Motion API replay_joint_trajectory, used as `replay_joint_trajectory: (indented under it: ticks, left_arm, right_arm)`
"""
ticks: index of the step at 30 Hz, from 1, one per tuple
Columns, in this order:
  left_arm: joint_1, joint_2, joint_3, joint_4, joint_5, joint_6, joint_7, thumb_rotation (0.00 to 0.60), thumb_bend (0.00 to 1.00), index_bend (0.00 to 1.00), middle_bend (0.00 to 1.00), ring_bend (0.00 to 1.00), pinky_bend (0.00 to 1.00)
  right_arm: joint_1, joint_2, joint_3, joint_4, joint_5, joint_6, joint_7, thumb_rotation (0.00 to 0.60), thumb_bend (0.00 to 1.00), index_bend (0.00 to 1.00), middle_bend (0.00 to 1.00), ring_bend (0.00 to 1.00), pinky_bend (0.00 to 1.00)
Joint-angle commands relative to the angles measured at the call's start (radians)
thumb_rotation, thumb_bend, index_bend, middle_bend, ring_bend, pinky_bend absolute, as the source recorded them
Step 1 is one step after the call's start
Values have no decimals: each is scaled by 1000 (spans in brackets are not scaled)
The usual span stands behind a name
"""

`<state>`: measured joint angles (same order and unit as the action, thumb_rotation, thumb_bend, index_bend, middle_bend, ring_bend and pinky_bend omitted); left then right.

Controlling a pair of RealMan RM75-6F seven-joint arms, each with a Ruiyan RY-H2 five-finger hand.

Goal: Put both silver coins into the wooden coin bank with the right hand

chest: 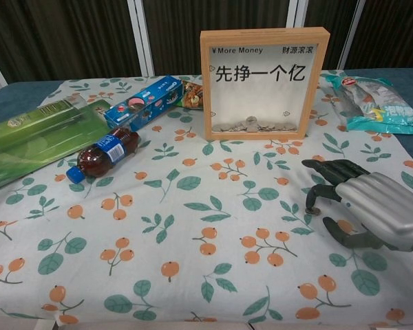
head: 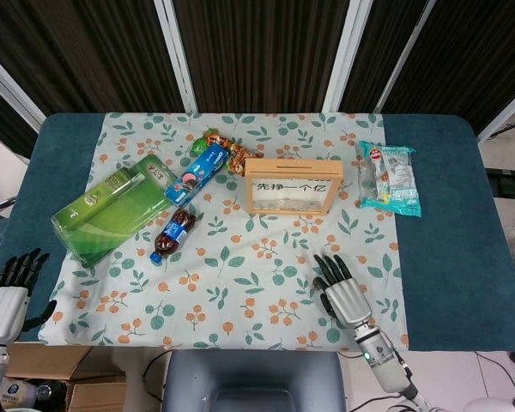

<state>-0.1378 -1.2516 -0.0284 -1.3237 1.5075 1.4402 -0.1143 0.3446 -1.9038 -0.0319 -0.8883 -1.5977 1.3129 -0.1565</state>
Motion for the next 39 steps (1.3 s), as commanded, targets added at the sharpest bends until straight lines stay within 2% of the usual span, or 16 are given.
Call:
replay_joint_trajectory:
  ticks: [1, 16, 39]
  left_arm:
    - [0, 1, 0, -2, 0, -1, 1, 600, 319, 0, 0, 0, 0]
    - [-6, 2, 1, -4, -2, -14, 6, 600, 319, 0, 0, 0, 0]
    - [-13, -3, 4, -5, -1, -27, 12, 600, 319, 0, 0, 0, 0]
  right_arm:
    - [3, 3, 5, -6, 2, -4, 0, 600, 535, 530, 6, 0, 0]
    - [20, 20, 22, -43, 17, -43, -34, 600, 535, 593, 6, 0, 0]
    - [18, 7, 25, -13, 4, -16, -28, 600, 535, 667, 7, 0, 0]
